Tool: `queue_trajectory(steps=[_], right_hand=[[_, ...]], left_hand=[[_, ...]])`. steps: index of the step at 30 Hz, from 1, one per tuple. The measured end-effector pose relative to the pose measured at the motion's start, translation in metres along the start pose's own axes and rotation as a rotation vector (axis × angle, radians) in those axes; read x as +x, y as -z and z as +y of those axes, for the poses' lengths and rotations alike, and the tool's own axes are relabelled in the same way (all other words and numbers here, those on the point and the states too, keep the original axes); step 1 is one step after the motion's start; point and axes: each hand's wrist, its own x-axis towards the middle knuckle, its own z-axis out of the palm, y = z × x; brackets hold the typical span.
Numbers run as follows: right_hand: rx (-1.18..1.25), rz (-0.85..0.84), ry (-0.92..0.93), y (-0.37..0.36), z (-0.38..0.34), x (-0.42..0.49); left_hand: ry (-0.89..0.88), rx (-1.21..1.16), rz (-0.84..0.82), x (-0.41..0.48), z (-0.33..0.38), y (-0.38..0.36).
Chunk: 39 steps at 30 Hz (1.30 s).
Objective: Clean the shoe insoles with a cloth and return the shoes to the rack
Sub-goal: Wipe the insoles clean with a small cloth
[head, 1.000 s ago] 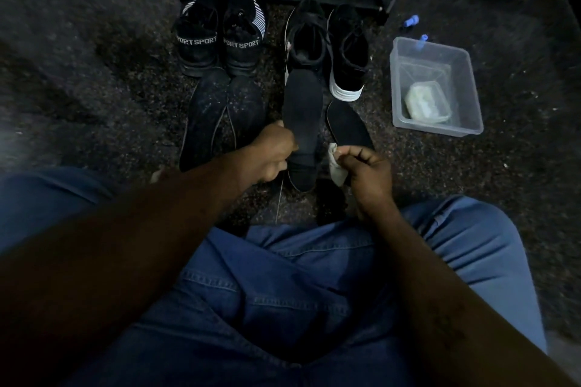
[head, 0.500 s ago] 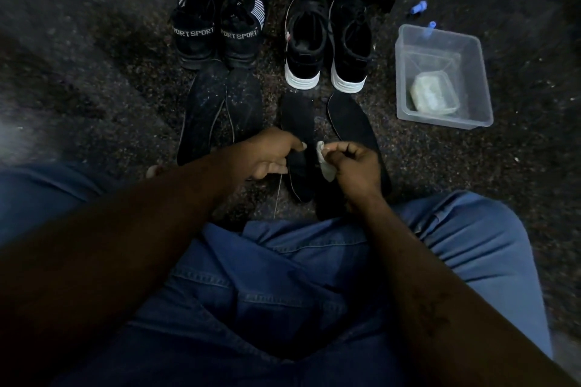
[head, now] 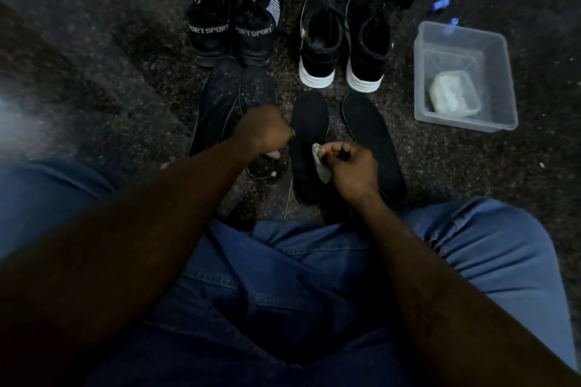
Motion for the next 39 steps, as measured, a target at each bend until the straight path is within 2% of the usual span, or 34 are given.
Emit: queue_trajectory(steps=[2, 4, 8, 12, 17, 21, 25, 30, 35, 39], right_hand=[[0.006, 0.001, 0.001, -0.002, 0.0, 0.001], [0.012, 0.002, 0.012, -0.005, 0.001, 0.003], [0.016, 0.002, 0.035, -0.008, 0.001, 0.004], [0.01, 0.004, 0.064, -0.008, 0.001, 0.002], [-0.008, -0.07, 0.038, -0.011, 0.0, 0.0], [-0.02, -0.066, 0.04, -0.01, -0.004, -0.004], [0.081, -0.044, -0.005, -0.01, -0.007, -0.006], [0.145, 0.012, -0.022, -0.007, -0.016, -0.012], [0.181, -0.051, -0.05, -0.006, -0.02, -0.021], [0.215, 0.005, -0.038, -0.006, -0.028, -0.023]], left_hand=[[-0.081, 0.209, 0.196, 0.002, -0.004, 0.011], [-0.076, 0.29, 0.288, 0.006, -0.01, 0.02], [0.043, 0.401, 0.233, 0.014, -0.025, 0.022], [0.032, 0.332, 0.244, 0.019, -0.032, 0.012], [0.123, 0.175, 0.273, 0.017, -0.031, 0.012], [0.173, 0.035, 0.235, 0.022, -0.031, 0.015], [0.107, -0.33, 0.216, 0.024, -0.031, 0.009], [0.103, -0.669, 0.044, 0.007, -0.017, 0.0], [0.091, -0.767, -0.137, -0.011, -0.008, -0.004], [0.026, -0.821, -0.198, -0.023, -0.001, -0.001]])
